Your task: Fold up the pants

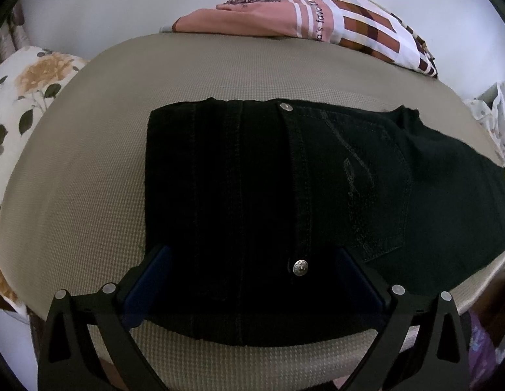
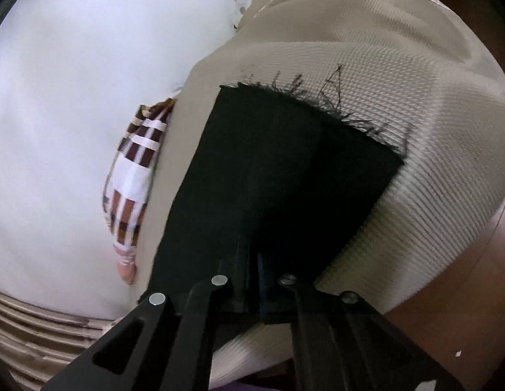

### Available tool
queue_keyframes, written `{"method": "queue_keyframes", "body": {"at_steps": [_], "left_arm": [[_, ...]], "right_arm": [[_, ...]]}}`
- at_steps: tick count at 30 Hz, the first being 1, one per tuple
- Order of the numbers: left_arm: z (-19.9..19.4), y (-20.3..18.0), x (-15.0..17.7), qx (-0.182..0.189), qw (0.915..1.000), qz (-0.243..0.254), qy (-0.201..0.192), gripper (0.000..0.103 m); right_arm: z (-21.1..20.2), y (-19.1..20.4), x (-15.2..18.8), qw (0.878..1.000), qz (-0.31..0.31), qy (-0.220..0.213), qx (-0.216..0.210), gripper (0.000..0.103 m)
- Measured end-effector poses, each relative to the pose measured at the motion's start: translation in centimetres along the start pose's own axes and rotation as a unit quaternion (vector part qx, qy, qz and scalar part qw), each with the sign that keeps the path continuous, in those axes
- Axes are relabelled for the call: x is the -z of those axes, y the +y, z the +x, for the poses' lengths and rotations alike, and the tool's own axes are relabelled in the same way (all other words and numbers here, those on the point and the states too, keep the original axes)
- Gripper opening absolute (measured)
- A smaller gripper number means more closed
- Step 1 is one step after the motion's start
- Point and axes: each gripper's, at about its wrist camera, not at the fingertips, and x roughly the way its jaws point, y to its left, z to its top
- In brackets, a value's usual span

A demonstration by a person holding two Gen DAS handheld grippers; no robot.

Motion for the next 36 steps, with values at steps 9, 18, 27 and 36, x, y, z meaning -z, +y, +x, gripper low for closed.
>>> {"method": "queue_keyframes", "body": {"at_steps": [9,18,27,36], "left_arm": [[-0.1,-0.5,0.5,-0.006,0.9995,0.031,0.001,0.101],[-0.9,-0.1,0.8,0.011,0.9993,0.032,-0.018,0.101],[-4.2,2.3,1.0,0.082,0.9934,-0.058,-0.055,0.101],[-4.8,3.3,1.8,0.105,0.9896,-0.083,-0.054,0.101]], "right_arm": [[-1.1,-3.0,1.0,0.999,0.036,0.004,-0.001,0.003],[-1.0,-3.6,0.7,0.998,0.062,0.008,-0.019,0.01],[2.7,2.7,7.6,0.984,0.053,0.136,-0.099,0.034],[9.2,6.4,13.5,0.971,0.038,0.221,-0.083,0.033]]}}
